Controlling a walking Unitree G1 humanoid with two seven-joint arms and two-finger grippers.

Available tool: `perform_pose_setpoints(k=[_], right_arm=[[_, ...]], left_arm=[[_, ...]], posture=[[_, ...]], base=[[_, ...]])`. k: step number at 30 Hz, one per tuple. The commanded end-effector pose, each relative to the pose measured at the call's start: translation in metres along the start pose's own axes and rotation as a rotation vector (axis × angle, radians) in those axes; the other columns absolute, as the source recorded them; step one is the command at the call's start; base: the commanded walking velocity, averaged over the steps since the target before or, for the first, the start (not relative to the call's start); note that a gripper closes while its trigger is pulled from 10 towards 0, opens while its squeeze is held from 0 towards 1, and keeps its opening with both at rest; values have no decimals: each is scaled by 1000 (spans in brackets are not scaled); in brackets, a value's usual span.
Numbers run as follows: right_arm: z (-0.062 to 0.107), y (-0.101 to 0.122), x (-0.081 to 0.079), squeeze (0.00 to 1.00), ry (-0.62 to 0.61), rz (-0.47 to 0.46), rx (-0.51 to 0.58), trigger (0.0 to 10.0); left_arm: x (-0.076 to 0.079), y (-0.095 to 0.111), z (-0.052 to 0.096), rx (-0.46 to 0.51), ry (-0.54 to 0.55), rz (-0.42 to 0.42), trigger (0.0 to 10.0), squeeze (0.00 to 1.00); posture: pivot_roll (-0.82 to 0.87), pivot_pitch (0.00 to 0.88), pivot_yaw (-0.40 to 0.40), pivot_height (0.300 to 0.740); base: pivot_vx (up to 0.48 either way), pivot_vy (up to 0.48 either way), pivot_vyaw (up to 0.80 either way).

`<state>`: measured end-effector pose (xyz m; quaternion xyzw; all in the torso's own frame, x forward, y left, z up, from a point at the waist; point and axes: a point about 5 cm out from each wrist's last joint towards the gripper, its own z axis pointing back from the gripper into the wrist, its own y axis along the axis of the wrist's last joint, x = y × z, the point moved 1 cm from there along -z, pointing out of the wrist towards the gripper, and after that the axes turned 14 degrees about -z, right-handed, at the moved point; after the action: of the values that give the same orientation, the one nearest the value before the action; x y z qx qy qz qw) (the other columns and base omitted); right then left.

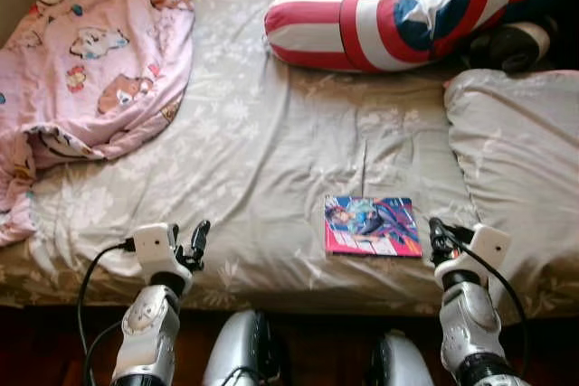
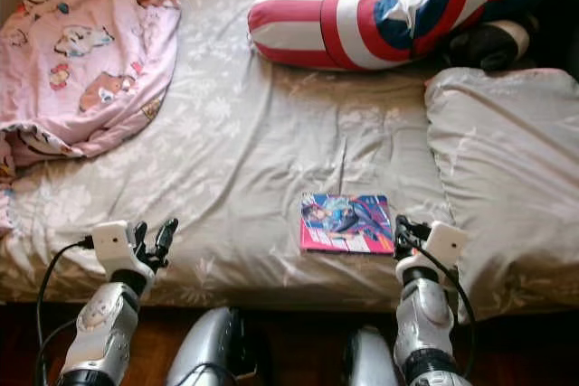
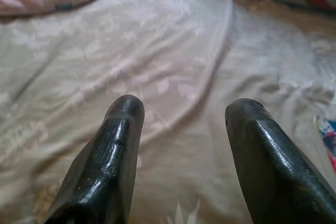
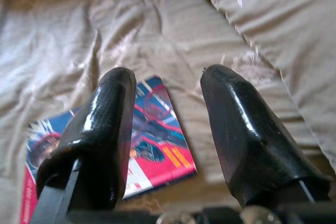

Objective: Clean up the room

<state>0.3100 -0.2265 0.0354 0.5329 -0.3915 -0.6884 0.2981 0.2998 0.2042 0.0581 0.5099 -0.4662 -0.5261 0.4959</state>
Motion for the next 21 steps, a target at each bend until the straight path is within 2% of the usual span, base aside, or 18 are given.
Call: perform_pose_setpoints(k=[1, 9, 21], right_arm=[[2, -2, 4, 0, -13, -14, -6, 10000], [8, -13, 9, 0, -28, -13, -51, 10000], [14, -20, 21, 0, -72, -12, -96, 10000]], left_arm=[[-1, -1, 0, 0, -2, -8, 10000, 0], [-4, -10, 1, -34, -4, -10, 10000, 0], [-8, -30, 4, -130, 5, 6, 10000, 0]], posture=[[74, 125, 45, 692], [71, 91, 48, 740], [62, 64, 55, 740]], base=[[0, 0, 0], [0, 0, 0], [0, 0, 0]])
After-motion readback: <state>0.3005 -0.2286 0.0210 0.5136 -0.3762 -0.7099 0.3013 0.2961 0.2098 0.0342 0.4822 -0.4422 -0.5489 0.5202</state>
